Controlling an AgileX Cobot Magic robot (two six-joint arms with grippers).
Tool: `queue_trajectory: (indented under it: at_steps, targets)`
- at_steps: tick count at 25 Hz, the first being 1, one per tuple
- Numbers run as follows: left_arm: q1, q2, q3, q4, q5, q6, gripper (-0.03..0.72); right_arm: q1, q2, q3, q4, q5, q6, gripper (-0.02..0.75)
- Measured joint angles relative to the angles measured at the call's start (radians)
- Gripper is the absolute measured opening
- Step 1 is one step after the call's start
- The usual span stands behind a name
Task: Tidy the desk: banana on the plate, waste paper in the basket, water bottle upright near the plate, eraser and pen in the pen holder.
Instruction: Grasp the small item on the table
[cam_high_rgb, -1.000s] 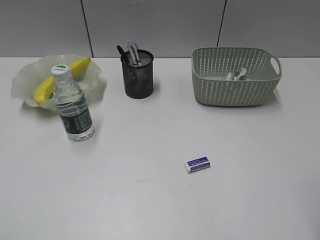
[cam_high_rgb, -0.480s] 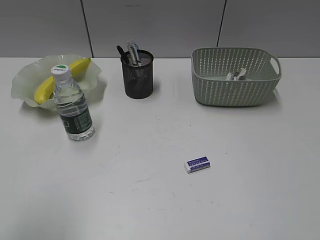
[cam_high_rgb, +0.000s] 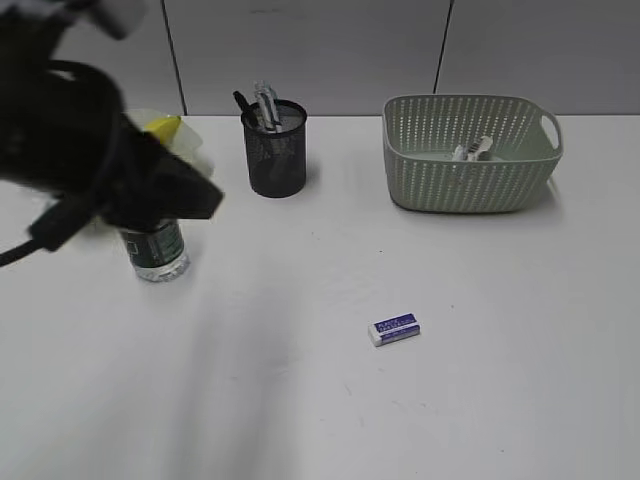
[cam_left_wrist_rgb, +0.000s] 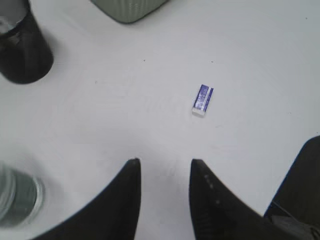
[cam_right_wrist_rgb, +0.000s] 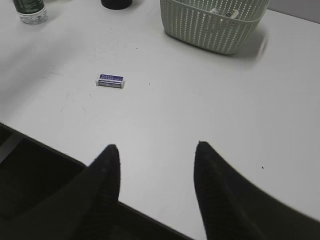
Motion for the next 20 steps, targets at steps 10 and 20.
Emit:
queue_trajectory:
  at_steps: [10, 20]
  targets:
    - [-0.185, 0.479, -0.414, 0.107, 0.052, 0.075, 0.397, 0.0, 0.0, 0.0, 0.0, 0.0, 0.0, 0.39]
    - [-0.241, 0.839, -0.812, 0.227, 0.362, -0.04, 0.42, 0.0, 0.0, 0.0, 0.0, 0.0, 0.0, 0.387]
